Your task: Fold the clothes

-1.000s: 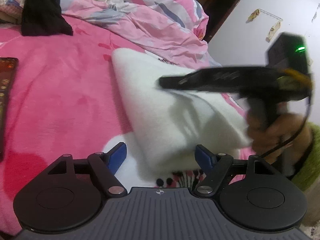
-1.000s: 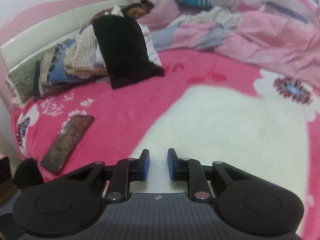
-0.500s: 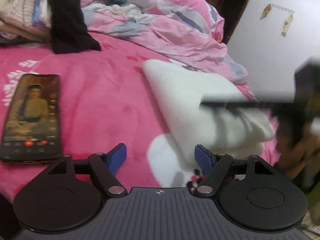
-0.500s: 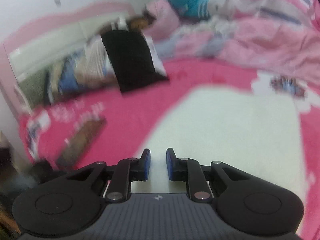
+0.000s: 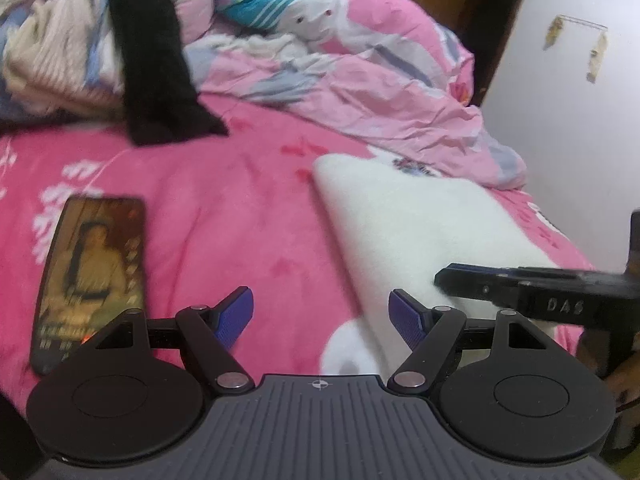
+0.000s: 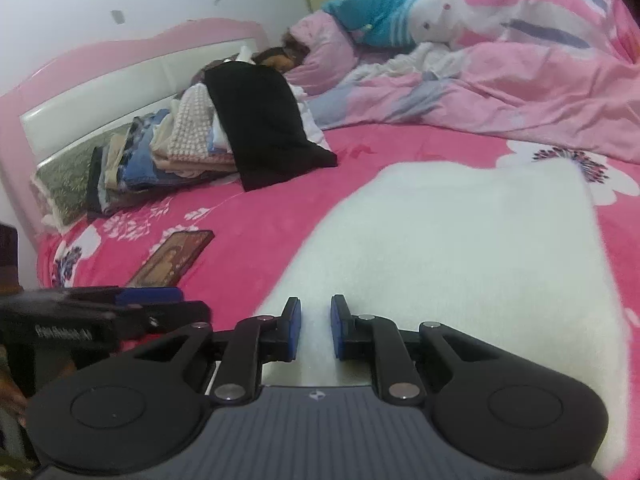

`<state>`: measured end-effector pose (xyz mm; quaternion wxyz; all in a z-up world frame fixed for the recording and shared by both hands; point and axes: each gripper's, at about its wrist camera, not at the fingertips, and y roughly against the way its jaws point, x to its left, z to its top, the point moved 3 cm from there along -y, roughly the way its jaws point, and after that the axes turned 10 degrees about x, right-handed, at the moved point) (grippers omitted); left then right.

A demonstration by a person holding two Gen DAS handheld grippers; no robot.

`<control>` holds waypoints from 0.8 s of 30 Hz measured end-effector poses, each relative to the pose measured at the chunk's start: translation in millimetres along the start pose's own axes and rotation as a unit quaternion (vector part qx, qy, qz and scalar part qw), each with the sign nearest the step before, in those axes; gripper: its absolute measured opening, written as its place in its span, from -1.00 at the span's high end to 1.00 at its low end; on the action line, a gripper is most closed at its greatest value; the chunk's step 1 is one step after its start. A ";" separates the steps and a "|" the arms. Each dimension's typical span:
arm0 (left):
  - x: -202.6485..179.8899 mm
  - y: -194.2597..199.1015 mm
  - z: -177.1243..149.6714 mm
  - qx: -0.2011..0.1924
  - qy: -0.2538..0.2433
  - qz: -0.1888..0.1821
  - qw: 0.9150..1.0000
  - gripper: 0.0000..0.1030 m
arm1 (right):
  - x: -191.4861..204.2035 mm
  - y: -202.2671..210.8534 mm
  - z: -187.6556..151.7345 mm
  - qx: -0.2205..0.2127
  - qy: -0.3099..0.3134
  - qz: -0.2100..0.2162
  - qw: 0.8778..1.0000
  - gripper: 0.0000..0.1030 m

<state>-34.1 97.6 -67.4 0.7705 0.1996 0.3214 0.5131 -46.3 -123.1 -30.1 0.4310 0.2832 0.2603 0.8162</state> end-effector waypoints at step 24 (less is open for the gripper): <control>-44.5 -14.7 5.0 0.043 -0.094 -0.013 0.995 -0.47 | -21.4 54.1 -58.3 -0.028 -0.003 -0.093 0.995 0.72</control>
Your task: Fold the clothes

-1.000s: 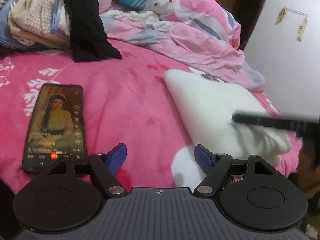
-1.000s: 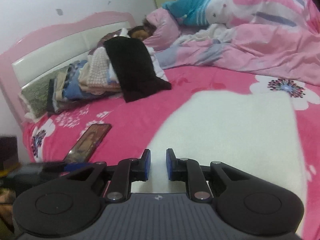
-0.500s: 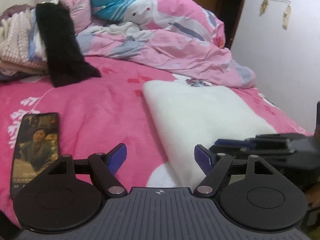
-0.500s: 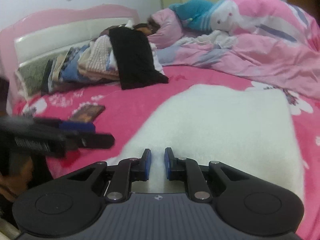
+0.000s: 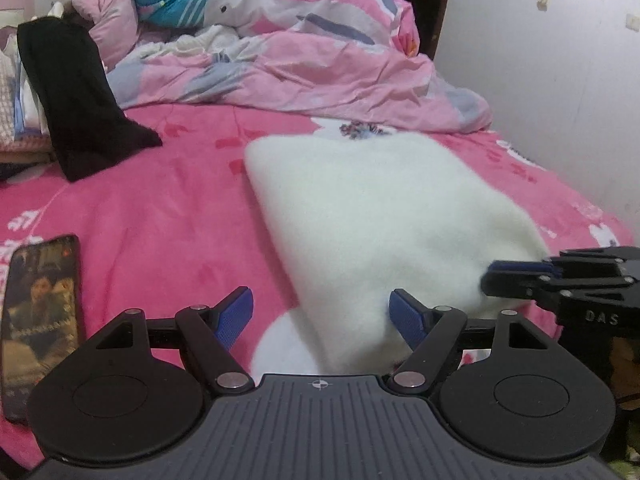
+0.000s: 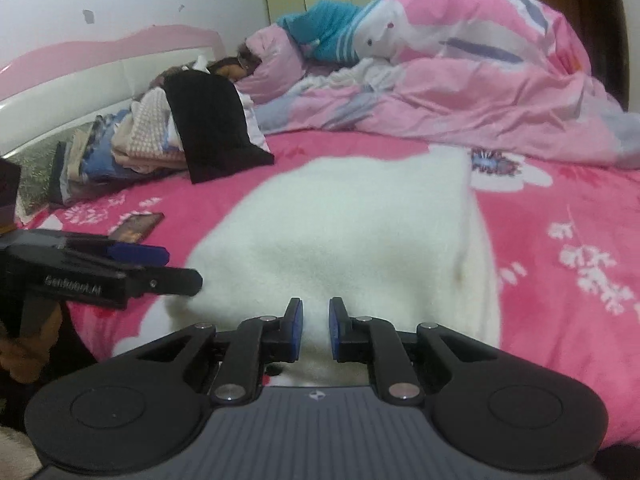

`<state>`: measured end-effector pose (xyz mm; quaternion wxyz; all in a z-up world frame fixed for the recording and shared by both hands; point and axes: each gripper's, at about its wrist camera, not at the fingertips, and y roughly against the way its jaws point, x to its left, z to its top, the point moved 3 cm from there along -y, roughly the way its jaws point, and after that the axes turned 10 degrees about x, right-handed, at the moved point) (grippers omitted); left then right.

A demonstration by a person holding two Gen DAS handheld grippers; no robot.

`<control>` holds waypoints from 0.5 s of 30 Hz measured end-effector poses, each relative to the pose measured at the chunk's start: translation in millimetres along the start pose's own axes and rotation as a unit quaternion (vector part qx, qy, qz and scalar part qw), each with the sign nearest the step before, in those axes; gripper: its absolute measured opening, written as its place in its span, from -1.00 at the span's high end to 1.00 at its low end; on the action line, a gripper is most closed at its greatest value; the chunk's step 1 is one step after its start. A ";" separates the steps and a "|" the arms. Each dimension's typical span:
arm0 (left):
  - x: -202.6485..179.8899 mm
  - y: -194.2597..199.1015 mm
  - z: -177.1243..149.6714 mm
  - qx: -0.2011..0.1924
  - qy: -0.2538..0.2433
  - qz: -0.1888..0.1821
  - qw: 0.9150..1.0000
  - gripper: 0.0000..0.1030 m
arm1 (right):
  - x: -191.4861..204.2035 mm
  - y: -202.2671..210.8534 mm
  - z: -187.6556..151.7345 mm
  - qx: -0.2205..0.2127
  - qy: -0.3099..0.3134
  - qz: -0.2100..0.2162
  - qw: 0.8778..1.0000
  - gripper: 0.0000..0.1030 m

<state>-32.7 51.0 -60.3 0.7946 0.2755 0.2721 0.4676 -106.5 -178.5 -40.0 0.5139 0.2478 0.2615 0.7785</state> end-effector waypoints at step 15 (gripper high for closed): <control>-28.9 -23.8 34.4 -0.005 -0.027 -0.002 1.000 -0.47 | -39.5 29.2 -8.1 -0.057 -0.064 -0.022 0.996 0.74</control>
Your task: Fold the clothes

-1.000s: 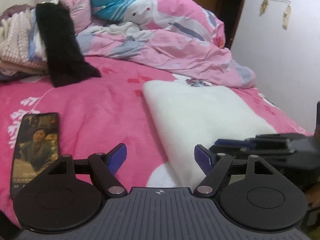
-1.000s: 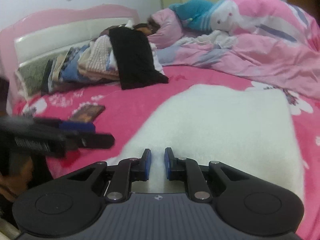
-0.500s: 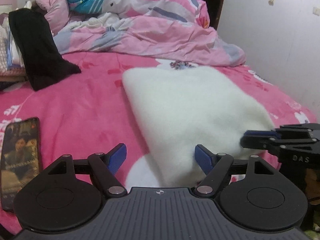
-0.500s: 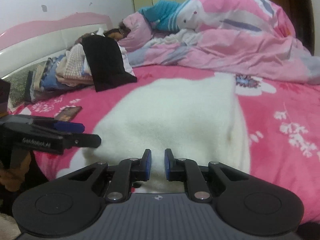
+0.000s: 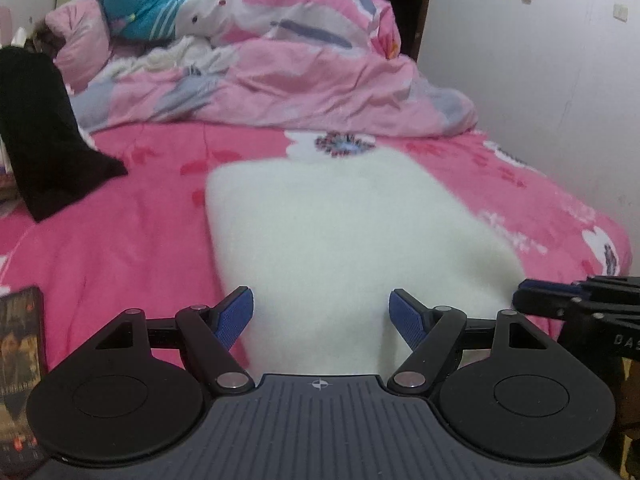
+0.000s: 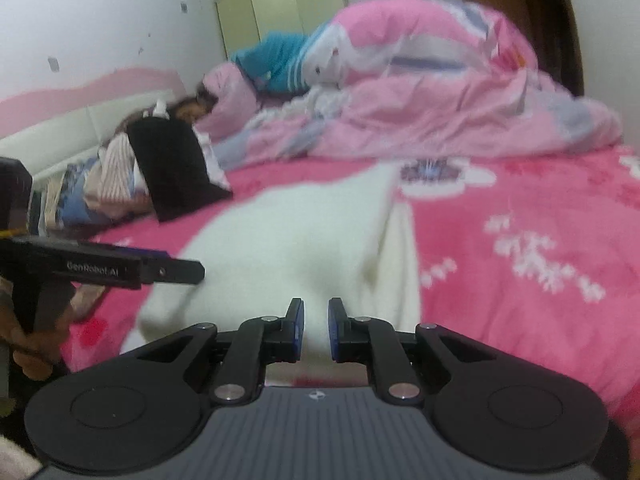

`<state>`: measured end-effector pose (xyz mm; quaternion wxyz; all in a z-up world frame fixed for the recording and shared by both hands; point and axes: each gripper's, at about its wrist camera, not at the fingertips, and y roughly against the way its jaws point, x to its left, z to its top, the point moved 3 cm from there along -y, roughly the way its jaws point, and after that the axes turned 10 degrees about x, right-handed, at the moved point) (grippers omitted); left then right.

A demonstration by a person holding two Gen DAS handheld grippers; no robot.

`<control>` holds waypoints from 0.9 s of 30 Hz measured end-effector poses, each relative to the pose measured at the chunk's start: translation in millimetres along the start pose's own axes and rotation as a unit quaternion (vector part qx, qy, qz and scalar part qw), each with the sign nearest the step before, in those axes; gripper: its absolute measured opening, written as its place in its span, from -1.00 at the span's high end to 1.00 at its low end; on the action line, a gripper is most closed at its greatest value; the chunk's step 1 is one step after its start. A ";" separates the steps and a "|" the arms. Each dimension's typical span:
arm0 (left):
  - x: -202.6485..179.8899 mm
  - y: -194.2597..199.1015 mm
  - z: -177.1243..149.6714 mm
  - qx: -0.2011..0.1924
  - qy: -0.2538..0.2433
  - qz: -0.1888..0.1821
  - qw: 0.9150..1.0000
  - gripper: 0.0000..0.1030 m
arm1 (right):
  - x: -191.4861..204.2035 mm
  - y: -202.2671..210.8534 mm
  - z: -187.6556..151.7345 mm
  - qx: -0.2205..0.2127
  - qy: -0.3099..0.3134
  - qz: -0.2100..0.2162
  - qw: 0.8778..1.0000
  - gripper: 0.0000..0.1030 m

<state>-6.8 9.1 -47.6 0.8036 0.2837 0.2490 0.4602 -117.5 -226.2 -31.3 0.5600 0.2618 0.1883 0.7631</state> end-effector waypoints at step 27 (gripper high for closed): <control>21.7 -29.3 18.1 0.006 0.077 0.006 0.997 -0.62 | -66.0 -18.4 -21.0 0.049 -0.144 0.106 0.983 0.18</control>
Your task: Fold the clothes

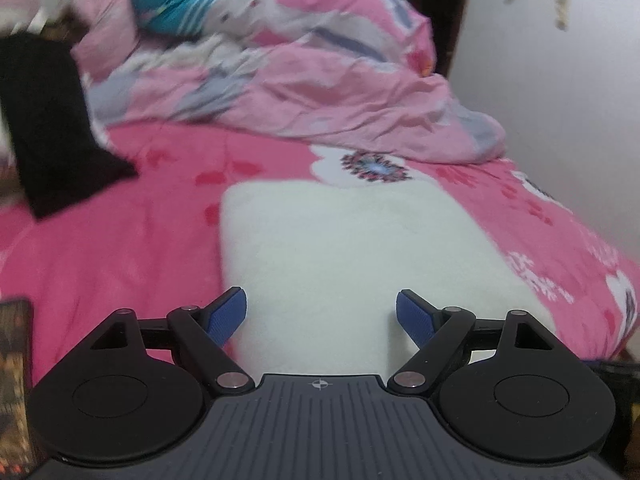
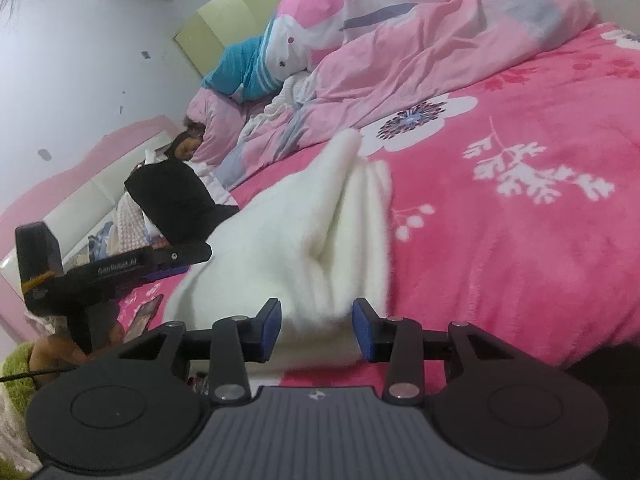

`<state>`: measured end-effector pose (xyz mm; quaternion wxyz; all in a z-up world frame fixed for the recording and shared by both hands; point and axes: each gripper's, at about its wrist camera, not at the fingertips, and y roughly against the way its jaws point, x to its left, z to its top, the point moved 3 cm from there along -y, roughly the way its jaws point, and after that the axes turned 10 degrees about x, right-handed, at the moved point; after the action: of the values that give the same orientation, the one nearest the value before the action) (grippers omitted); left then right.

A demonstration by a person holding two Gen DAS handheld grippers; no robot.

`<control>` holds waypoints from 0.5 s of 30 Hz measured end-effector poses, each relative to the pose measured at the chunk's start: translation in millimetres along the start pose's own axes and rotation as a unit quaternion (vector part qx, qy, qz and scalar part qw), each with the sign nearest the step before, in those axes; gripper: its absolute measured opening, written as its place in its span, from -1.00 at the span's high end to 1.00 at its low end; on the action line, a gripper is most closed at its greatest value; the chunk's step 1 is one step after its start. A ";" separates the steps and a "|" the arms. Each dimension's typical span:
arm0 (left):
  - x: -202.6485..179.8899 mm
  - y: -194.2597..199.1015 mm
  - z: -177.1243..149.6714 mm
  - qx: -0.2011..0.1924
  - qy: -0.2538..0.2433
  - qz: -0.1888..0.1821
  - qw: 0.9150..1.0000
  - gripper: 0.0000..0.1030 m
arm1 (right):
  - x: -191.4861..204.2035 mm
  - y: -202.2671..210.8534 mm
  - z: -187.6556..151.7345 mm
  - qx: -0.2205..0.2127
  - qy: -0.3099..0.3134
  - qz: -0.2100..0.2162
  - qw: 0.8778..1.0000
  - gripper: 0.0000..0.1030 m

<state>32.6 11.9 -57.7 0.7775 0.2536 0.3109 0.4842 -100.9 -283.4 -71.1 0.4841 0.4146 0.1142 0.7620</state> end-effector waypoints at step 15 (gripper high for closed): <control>-2.2 -1.3 -1.9 0.024 0.011 -0.006 1.000 -0.66 | 3.1 10.3 1.7 -0.041 -0.013 0.033 0.999 0.64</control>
<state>31.2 9.6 -59.3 0.7707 0.2647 0.3326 0.4747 -106.8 -286.4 -62.4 0.4766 0.4079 0.0624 0.7762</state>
